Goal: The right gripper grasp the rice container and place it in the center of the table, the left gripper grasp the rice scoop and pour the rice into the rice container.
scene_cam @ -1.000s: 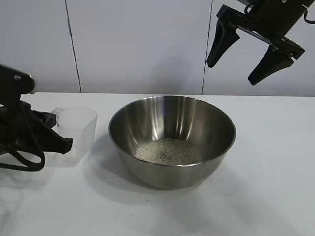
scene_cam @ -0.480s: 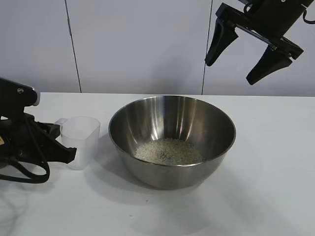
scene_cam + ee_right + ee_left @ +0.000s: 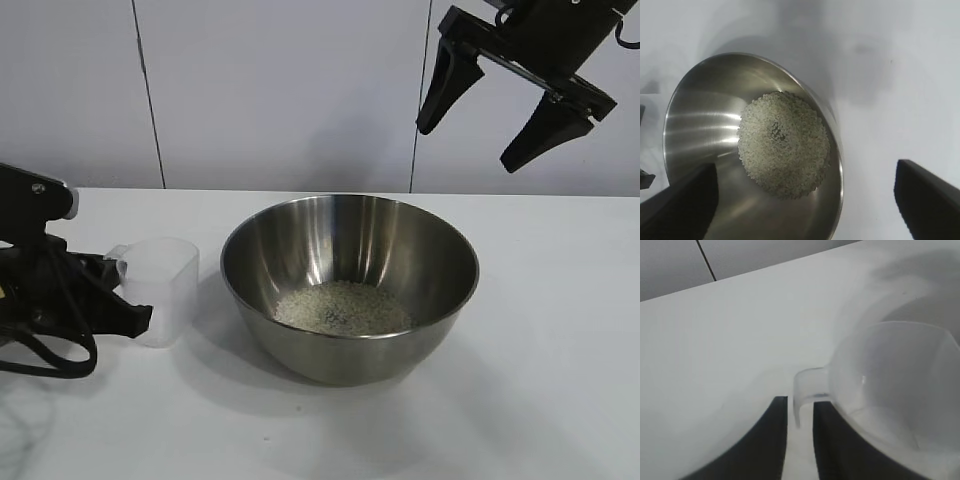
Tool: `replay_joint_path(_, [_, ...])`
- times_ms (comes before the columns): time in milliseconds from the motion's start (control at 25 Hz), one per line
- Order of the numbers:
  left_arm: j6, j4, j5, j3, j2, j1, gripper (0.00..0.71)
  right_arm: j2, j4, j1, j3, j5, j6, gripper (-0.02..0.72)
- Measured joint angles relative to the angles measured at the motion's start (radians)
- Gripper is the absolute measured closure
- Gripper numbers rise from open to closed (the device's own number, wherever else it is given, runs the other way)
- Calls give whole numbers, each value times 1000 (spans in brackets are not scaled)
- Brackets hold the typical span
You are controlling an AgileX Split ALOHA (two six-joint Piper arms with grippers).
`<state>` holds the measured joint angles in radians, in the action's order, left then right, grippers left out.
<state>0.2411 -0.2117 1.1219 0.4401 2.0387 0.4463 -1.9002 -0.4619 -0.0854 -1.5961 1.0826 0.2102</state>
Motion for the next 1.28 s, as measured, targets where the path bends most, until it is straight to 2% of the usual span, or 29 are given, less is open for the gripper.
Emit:
replay_joint_path(240, [0,0,12,-66,0,0,254,0,-2,0,0,2,0,43])
replay_joint_path(400, [0,0,22,-126,0,0,139,0,-2,0,0,3,0,43])
replay_joint_path(600, [-13,0,26,-203,-38,0,105,0,-2,0,0,3,0,43])
replay_joint_path(840, [-19,-60,17,-251,-211,0,100,0,-2,0,0,3,0,43])
replay_joint_path(920, [-20,-80,-69,-249,-305,-1,101,0,-2,0,0,3,0,43])
replay_joint_path(1040, [-21,-89,-301,-221,-446,-1,98,0,-2,0,0,3,0,43])
replay_joint_path(1120, [-21,-92,-483,-172,-536,-1,80,0,-2,0,0,3,0,43])
replay_joint_path(1280, [-21,-92,-933,24,-675,-1,35,0,-2,0,0,3,0,43])
